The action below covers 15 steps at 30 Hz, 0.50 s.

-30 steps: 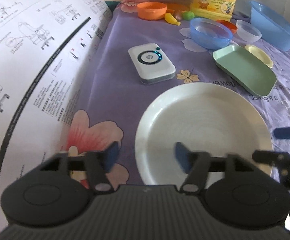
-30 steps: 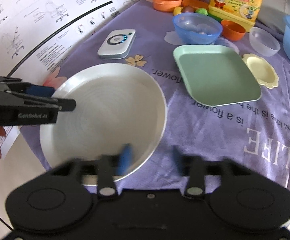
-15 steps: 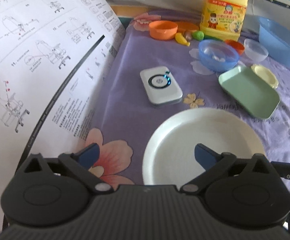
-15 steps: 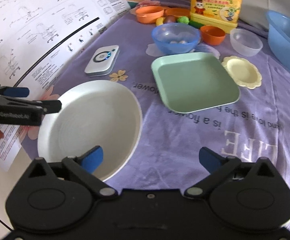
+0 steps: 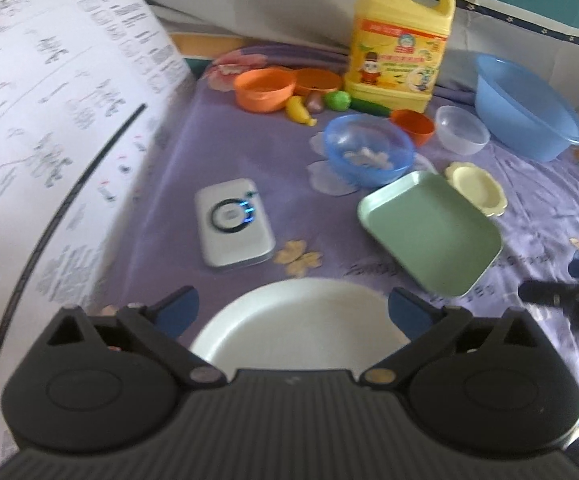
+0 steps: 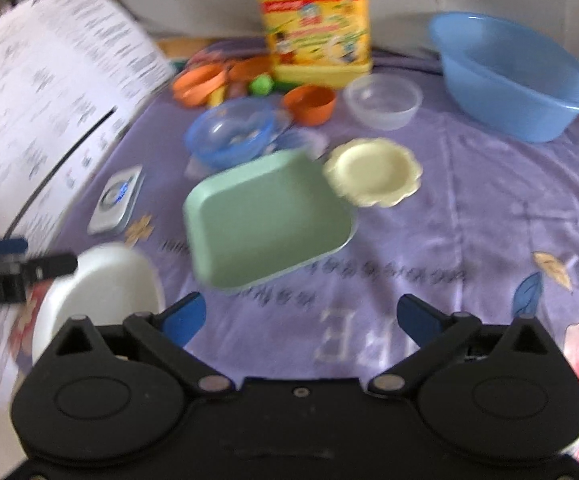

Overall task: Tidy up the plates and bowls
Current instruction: 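Move the right gripper to the green square tray and grasp its edge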

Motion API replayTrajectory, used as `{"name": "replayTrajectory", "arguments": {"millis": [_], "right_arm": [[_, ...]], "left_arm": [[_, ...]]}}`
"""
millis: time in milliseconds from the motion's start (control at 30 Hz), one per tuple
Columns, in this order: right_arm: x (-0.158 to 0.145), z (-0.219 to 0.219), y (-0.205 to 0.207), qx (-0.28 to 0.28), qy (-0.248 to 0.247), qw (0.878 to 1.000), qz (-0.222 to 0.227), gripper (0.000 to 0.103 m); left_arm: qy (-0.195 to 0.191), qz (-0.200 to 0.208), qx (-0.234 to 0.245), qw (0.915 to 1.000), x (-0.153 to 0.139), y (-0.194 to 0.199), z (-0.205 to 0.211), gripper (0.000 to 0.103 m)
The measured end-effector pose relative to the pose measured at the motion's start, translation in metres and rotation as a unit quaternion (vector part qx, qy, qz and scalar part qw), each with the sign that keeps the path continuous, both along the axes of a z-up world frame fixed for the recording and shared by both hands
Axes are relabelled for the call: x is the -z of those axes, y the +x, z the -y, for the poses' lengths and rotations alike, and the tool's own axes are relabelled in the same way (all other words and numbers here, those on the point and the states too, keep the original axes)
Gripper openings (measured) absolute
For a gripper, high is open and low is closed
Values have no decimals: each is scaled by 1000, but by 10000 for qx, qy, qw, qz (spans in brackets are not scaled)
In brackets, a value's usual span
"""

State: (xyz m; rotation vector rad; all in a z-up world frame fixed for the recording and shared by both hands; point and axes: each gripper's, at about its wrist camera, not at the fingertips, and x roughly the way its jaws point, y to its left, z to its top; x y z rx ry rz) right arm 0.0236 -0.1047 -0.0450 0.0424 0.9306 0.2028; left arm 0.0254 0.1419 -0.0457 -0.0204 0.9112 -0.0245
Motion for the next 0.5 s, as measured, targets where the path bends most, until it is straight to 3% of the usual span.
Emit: {"name": "replayTrajectory", "arguments": {"millis": [233, 500], "right_arm": [[2, 24, 42, 150, 152, 9998, 50, 75], [29, 19, 81, 39, 296, 9992, -264, 37]], "left_arm": [[-198, -205, 56, 9996, 15, 36, 31, 103], [-305, -492, 69, 9983, 34, 68, 55, 95]]}}
